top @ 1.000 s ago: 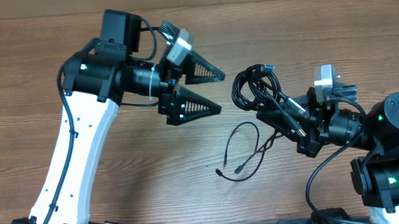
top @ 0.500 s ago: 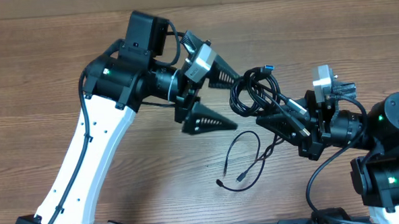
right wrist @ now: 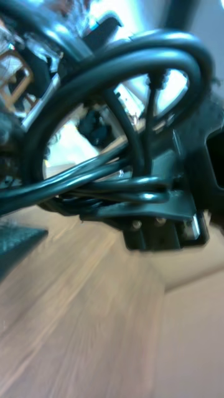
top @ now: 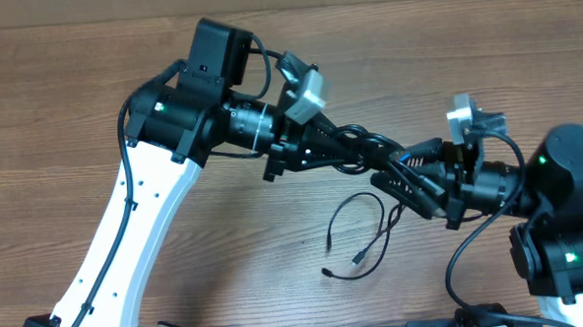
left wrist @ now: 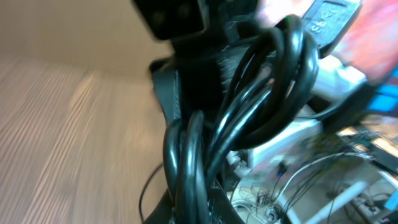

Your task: Untangle cables

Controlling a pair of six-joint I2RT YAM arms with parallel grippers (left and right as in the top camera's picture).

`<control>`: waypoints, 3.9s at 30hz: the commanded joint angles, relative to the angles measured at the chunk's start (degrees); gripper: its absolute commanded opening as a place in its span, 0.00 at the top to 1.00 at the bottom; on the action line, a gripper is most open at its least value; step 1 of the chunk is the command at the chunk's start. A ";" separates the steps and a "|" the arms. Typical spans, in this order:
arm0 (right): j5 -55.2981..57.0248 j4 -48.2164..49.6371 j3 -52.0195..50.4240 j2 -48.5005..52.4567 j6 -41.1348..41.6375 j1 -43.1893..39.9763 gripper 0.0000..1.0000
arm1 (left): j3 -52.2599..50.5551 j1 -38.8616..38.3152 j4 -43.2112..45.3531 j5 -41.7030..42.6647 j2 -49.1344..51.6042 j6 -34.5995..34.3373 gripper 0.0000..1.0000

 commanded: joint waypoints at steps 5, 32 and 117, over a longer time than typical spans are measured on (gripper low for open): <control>25.64 -21.18 1.03 0.94 -9.75 -0.15 0.49 | 0.81 -0.37 -6.27 -36.26 -1.22 -11.39 0.96; 13.05 -29.38 1.03 0.92 -52.92 -0.13 0.40 | 0.48 -12.33 -15.96 -49.13 -1.22 8.68 0.96; 11.63 -37.00 1.03 0.92 -59.36 -0.15 0.96 | 0.37 -15.02 -10.05 -49.94 -1.16 -0.24 0.96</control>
